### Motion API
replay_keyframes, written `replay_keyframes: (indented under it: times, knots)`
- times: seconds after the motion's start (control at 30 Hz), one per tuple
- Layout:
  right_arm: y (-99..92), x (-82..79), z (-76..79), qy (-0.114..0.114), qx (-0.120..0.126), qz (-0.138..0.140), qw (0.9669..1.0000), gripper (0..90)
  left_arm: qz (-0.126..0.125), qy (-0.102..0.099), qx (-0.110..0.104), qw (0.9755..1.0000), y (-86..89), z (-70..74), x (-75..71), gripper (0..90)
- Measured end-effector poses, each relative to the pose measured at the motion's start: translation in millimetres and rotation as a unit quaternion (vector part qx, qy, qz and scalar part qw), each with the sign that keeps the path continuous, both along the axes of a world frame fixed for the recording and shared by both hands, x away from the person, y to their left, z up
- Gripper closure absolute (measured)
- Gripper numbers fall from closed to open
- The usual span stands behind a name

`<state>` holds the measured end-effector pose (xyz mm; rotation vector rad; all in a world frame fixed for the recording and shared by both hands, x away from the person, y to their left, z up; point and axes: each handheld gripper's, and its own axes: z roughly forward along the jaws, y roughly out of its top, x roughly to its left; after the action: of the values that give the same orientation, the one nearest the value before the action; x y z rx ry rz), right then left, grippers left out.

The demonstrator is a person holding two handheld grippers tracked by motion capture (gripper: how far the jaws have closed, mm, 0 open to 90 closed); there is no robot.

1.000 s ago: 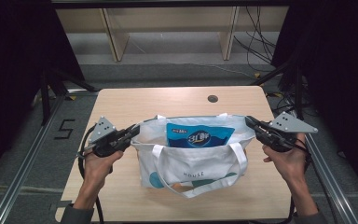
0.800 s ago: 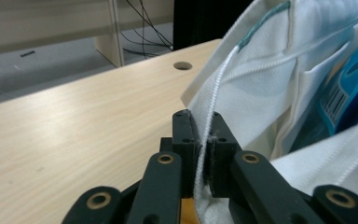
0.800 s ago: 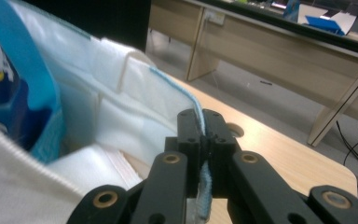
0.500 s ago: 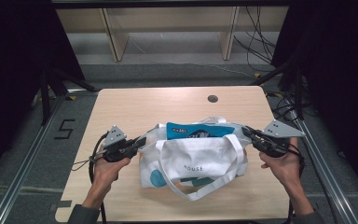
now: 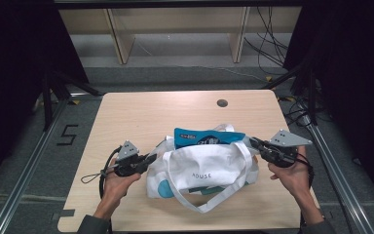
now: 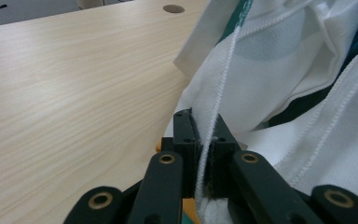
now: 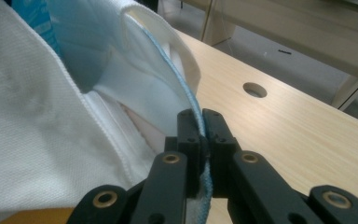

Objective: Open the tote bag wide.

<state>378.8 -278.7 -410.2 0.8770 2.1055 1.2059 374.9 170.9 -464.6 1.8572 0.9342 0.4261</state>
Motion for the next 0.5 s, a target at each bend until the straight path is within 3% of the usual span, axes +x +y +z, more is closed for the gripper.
replay_keyframes:
  times: [0.17, 0.27, 0.37, 0.5]
  knots:
    - [0.6, 0.1, -5.2, 0.002, -0.008, 0.004, 1.0000, 87.0, -0.011, -0.001, 0.013, 0.9999, -0.8, -5.1, 0.2, 85.2]
    - [2.0, -0.1, -11.6, 0.020, -0.018, 0.009, 0.9996, 87.0, 0.000, 0.004, 0.016, 0.9999, -2.9, -8.8, -1.5, 85.3]
    - [3.1, 1.6, -21.5, 0.033, -0.026, 0.013, 0.9990, 87.0, -0.008, 0.002, 0.027, 0.9996, -3.5, -11.7, -0.1, 85.3]
    - [3.3, 6.5, -41.4, 0.062, -0.036, 0.015, 0.9973, 87.0, -0.018, -0.012, 0.068, 0.9975, -9.5, -15.3, -0.4, 85.4]
